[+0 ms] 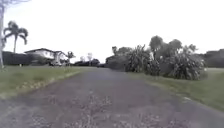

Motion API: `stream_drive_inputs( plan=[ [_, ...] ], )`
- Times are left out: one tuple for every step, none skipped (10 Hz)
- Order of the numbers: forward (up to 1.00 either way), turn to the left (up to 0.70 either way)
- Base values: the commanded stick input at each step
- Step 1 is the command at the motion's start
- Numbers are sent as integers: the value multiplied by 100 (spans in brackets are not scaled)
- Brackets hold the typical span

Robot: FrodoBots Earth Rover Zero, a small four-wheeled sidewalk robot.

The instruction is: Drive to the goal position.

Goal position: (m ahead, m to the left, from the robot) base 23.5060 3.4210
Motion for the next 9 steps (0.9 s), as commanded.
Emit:
stream_drive_inputs(
  plan=[
    [70, 0],
    [70, 0],
    [70, 0],
    [70, 12],
    [70, 24],
    [70, 34],
    [70, 12],
    [70, 2],
    [70, 1]
  ],
)
